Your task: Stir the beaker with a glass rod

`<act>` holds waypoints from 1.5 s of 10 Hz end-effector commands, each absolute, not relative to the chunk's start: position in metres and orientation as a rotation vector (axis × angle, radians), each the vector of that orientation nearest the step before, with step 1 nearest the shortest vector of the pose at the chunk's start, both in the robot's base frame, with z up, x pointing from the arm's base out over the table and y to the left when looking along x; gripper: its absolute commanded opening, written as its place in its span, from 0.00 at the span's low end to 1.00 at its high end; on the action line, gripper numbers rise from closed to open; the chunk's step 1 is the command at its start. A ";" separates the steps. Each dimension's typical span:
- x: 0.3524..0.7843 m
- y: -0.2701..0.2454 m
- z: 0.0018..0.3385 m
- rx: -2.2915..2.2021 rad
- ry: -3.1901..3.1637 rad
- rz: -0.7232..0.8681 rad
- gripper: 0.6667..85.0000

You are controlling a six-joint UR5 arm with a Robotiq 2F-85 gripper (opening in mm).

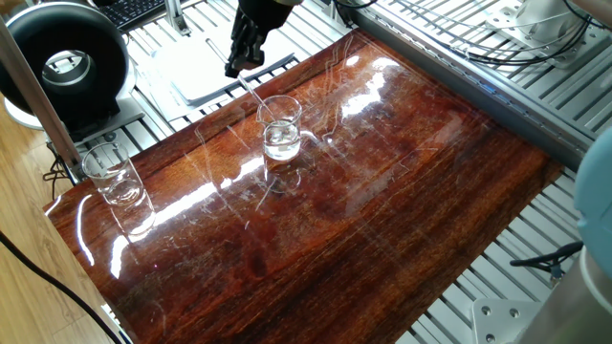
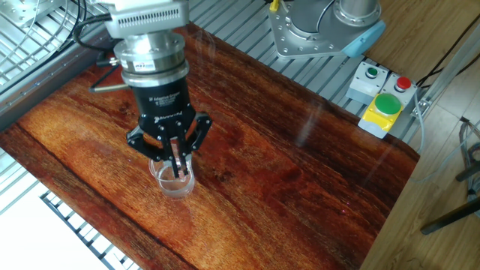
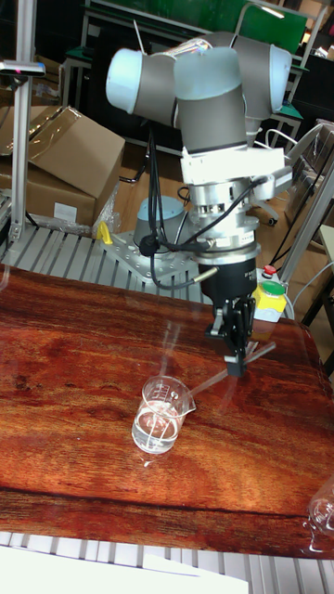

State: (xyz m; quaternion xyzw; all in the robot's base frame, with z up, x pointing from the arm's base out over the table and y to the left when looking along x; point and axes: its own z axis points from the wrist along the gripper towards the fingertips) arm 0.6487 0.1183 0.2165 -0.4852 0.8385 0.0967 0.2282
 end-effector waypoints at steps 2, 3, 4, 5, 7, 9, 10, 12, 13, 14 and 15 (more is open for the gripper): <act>0.659 0.132 0.215 -1.273 2.319 0.274 0.00; 0.655 0.132 0.216 -1.267 2.332 0.267 0.00; 0.650 0.131 0.218 -1.265 2.343 0.264 0.00; 0.642 0.129 0.219 -1.264 2.352 0.273 0.00; 0.632 0.119 0.219 -1.281 2.357 0.263 0.00; 0.634 0.108 0.218 -1.334 2.336 0.223 0.00; 0.638 0.103 0.215 -1.352 2.317 0.207 0.00; 0.642 0.104 0.209 -1.343 2.315 0.207 0.00; 0.644 0.106 0.206 -1.335 2.318 0.199 0.00; 0.645 0.109 0.203 -1.325 2.322 0.193 0.00; 0.646 0.111 0.201 -1.320 2.325 0.191 0.00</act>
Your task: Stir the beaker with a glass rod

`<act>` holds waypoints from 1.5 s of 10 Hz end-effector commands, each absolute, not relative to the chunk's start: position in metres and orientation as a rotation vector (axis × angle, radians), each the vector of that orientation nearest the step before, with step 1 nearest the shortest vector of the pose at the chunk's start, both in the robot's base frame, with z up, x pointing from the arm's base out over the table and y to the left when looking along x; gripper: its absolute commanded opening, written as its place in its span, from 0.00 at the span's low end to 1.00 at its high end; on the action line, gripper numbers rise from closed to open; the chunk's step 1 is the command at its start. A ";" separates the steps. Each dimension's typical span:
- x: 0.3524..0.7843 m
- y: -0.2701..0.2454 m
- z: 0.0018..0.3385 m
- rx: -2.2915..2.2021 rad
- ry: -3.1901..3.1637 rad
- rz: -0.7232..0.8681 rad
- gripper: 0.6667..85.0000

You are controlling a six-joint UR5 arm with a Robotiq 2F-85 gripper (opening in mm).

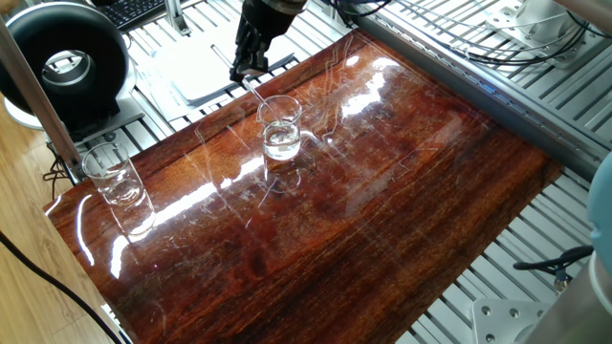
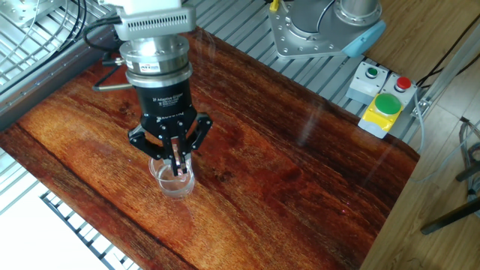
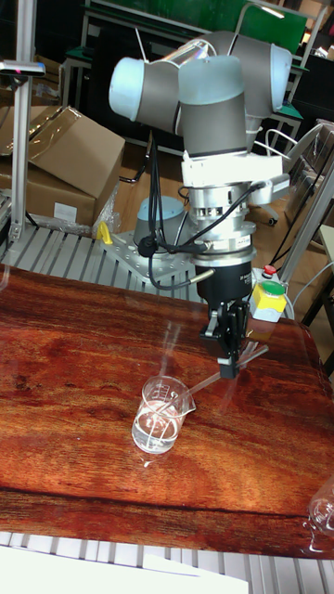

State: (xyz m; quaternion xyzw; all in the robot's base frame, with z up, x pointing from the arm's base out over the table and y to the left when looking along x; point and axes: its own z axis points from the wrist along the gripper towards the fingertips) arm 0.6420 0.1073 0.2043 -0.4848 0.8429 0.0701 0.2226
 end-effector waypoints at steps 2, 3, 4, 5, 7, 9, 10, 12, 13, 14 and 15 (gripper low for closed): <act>0.646 0.112 0.196 -1.306 2.343 0.174 0.00; 0.646 0.113 0.195 -1.304 2.345 0.169 0.01; 0.646 0.114 0.193 -1.304 2.350 0.169 0.02; 0.646 0.115 0.193 -1.306 2.351 0.169 0.05; 0.645 0.119 0.195 -1.318 2.344 0.180 0.17; 0.647 0.121 0.197 -1.316 2.338 0.184 0.19; 0.647 0.123 0.197 -1.313 2.337 0.188 0.19; 0.649 0.127 0.195 -1.297 2.342 0.193 0.19; 0.649 0.131 0.194 -1.287 2.343 0.196 0.19; 0.650 0.132 0.194 -1.284 2.343 0.195 0.19; 0.650 0.132 0.193 -1.288 2.343 0.191 0.19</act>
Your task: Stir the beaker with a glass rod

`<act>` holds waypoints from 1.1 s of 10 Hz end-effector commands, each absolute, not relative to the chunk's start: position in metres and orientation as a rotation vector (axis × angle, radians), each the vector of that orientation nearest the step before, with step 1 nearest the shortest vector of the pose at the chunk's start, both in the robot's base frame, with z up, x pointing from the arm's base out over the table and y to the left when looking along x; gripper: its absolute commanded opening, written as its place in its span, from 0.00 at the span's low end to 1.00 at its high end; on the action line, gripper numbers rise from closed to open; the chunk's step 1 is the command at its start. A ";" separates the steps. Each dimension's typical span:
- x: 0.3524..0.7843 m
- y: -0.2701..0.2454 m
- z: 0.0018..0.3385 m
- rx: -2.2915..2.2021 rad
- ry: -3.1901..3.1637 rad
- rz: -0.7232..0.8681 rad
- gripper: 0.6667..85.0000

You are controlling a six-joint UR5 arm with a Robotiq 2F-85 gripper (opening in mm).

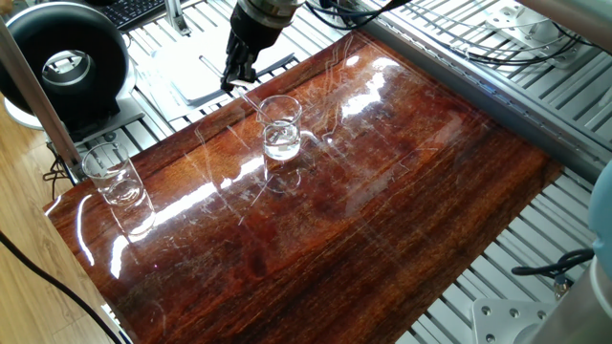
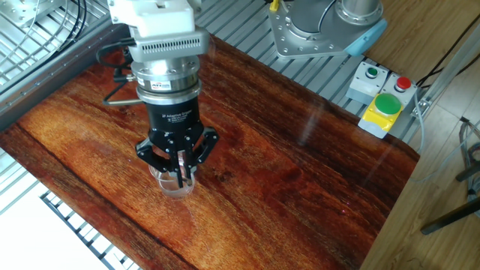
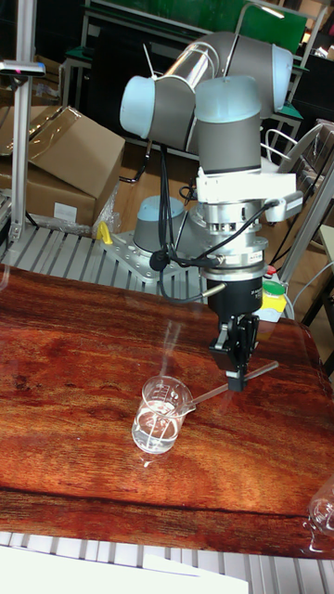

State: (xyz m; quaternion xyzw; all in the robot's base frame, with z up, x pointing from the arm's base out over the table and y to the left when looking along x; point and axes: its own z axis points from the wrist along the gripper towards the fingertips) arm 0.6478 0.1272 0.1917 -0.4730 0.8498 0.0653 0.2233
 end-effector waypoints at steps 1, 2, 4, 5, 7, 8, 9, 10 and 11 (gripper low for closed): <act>0.649 0.132 0.192 -1.289 2.344 0.192 0.21; 0.650 0.133 0.192 -1.288 2.341 0.191 0.21; 0.651 0.138 0.190 -1.291 2.331 0.203 0.28; 0.650 0.139 0.190 -1.290 2.331 0.211 0.29; 0.648 0.139 0.190 -1.290 2.338 0.218 0.30; 0.646 0.138 0.191 -1.291 2.345 0.225 0.31; 0.643 0.137 0.193 -1.296 2.350 0.232 0.32; 0.638 0.133 0.196 -1.317 2.355 0.236 0.34; 0.631 0.130 0.196 -1.333 2.365 0.247 0.37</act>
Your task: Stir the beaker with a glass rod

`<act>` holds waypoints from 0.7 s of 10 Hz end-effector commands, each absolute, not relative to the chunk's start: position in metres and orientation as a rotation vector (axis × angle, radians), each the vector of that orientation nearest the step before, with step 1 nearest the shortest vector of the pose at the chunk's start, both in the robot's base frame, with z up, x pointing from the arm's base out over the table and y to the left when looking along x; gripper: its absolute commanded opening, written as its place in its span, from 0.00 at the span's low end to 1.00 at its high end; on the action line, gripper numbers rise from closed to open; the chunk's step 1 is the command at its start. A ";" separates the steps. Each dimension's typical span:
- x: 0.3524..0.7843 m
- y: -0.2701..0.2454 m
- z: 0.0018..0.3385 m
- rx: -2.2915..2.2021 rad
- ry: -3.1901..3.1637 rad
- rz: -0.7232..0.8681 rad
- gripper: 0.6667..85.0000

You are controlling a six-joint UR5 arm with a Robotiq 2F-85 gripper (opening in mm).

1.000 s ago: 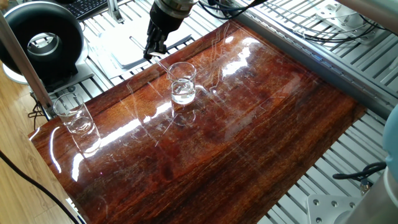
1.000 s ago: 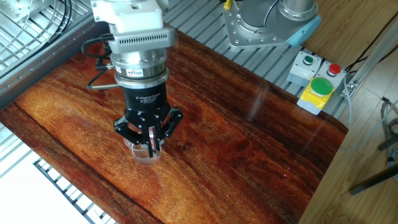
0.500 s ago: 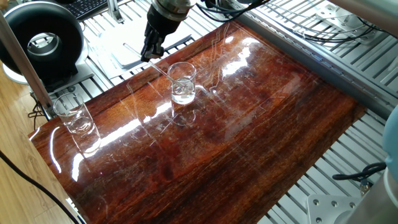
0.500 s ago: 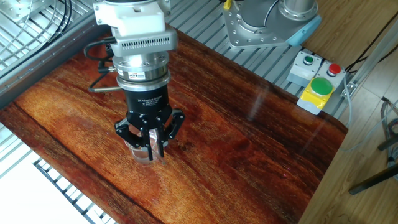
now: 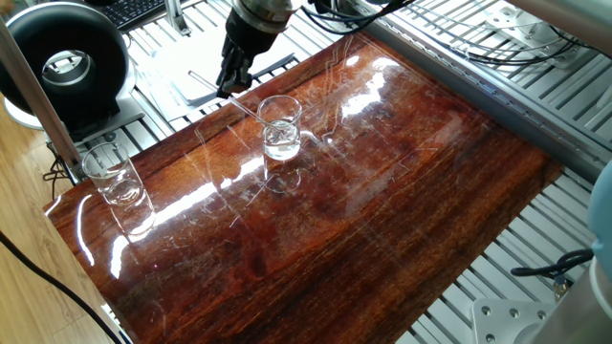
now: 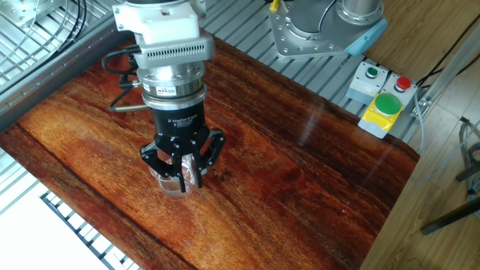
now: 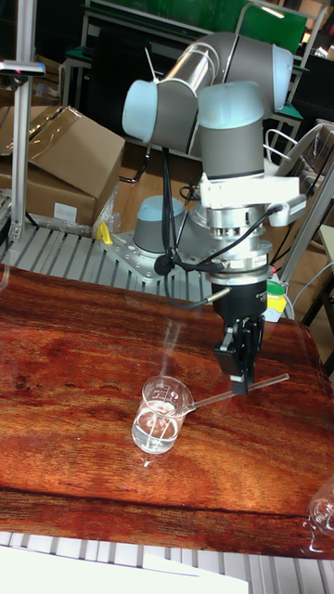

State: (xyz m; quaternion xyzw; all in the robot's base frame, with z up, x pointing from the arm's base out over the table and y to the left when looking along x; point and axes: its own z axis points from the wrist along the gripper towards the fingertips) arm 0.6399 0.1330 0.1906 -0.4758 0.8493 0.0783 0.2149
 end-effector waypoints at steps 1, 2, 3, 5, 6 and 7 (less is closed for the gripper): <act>0.623 0.124 0.196 -1.347 2.394 0.249 0.38; 0.619 0.120 0.196 -1.360 2.410 0.245 0.39; 0.599 0.107 0.196 -1.390 2.486 0.253 0.39; 0.567 0.056 0.205 -1.394 2.673 0.145 0.36; 0.562 0.037 0.212 -1.317 2.743 0.111 0.23; 0.557 0.022 0.216 -1.192 2.826 0.082 0.04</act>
